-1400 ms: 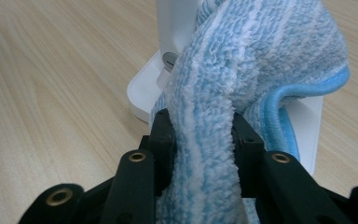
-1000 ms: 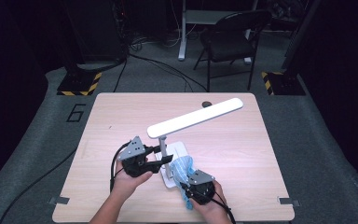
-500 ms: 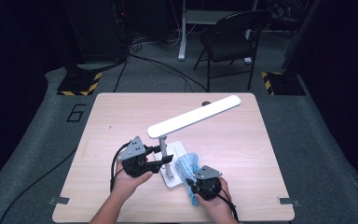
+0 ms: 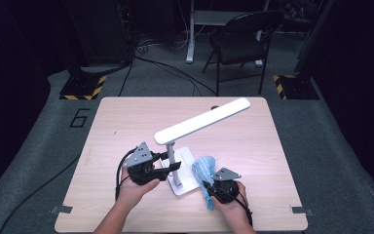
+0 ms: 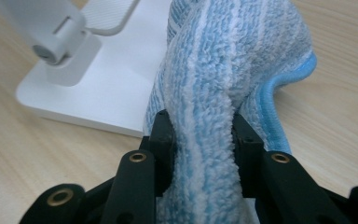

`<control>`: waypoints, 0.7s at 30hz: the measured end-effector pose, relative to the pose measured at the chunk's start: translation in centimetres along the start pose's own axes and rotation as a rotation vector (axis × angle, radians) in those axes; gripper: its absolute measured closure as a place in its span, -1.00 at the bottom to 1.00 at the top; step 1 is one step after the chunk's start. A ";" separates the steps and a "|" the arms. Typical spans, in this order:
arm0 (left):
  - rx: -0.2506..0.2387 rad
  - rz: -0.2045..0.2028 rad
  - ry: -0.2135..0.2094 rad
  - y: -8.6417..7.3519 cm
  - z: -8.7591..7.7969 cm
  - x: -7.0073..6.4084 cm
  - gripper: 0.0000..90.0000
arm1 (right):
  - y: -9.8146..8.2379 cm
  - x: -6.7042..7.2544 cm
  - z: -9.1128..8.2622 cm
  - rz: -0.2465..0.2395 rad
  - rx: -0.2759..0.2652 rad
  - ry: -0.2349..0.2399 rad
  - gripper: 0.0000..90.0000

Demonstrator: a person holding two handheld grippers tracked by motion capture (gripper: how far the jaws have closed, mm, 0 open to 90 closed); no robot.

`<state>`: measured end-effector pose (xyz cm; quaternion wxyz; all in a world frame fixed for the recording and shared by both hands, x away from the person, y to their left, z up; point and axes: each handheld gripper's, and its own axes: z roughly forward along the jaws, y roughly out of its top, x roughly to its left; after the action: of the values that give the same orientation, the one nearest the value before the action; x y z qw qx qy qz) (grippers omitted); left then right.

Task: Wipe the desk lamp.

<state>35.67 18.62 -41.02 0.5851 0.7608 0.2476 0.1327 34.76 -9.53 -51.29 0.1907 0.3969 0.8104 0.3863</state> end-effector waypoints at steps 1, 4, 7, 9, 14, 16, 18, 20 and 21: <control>-0.001 -0.007 0.000 0.0 0.0 0.0 0.14 | 0.0 -0.3 0.0 0.015 0.002 -0.007 0.51; -0.001 0.006 0.003 0.0 0.0 0.0 0.14 | -0.1 -1.2 -0.1 0.040 0.002 -0.014 0.50; -0.003 -0.002 0.000 0.0 0.1 0.0 0.14 | -0.1 -1.5 -0.2 0.066 -0.003 -0.015 0.50; 0.006 0.005 -0.006 0.1 0.1 0.0 0.14 | -0.1 -1.5 -0.3 0.074 -0.005 -0.015 0.50; 0.012 0.003 -0.015 0.3 0.4 -0.2 0.14 | 0.1 -1.5 -1.0 0.075 -0.027 -0.014 0.50; 0.008 0.009 -0.017 0.3 0.7 -0.3 0.14 | 0.2 -1.5 -1.2 0.074 -0.037 -0.010 0.50; 0.011 0.015 -0.023 0.4 0.9 -0.4 0.14 | 0.3 -1.5 -1.4 0.078 -0.042 -0.011 0.50; 0.010 0.007 -0.032 0.4 1.1 -0.6 0.14 | 0.3 -1.5 -1.5 0.084 -0.040 -0.009 0.50; 0.012 0.013 -0.036 0.5 1.1 -0.5 0.14 | 0.3 -1.6 -1.5 0.080 -0.042 -0.010 0.49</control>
<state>35.89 17.31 -40.84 0.5841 0.7681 0.2328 0.1215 34.95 -11.40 -50.08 0.1876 0.4267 0.7847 0.4087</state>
